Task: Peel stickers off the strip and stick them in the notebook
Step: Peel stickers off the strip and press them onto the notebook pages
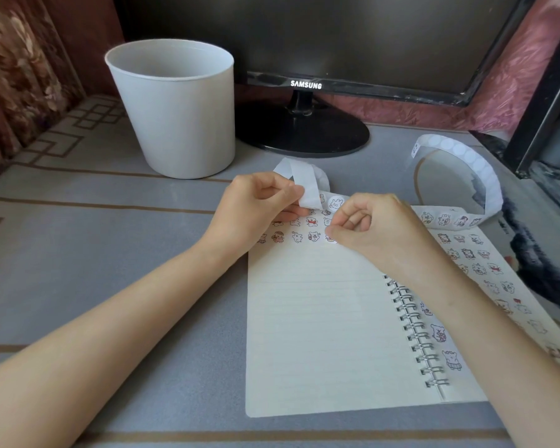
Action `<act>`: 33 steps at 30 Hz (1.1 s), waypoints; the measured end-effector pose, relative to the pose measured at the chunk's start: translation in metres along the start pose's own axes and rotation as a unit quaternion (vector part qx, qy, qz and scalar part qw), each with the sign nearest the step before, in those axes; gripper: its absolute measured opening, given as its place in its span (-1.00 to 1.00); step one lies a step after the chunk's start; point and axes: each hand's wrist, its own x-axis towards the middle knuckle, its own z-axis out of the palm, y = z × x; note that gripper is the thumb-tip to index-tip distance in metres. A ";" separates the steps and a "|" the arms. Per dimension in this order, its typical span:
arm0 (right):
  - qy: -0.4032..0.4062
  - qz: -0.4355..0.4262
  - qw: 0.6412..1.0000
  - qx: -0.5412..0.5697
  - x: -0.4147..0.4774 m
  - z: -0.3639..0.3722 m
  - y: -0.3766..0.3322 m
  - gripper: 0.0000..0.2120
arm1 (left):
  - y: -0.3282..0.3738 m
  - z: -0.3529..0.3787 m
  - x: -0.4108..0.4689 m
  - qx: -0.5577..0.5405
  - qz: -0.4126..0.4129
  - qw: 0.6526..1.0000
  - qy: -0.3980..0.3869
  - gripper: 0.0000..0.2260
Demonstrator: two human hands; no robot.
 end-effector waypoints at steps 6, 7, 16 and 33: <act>0.011 -0.028 0.999 -0.039 -0.001 -0.001 0.002 -0.89 | -0.001 0.000 0.000 0.003 0.000 1.000 0.001 -0.88; 0.012 -0.031 0.999 -0.039 -0.001 -0.001 0.002 -0.89 | -0.001 0.000 0.000 0.003 0.000 1.000 0.001 -0.88; 0.014 -0.019 0.999 -0.024 0.001 0.000 0.006 -0.90 | 0.000 0.001 0.000 0.002 -0.004 1.000 0.003 -0.88; 0.026 -0.025 0.999 -0.004 0.000 0.001 0.008 -0.88 | 0.000 0.001 0.000 0.000 -0.004 1.000 0.002 -0.89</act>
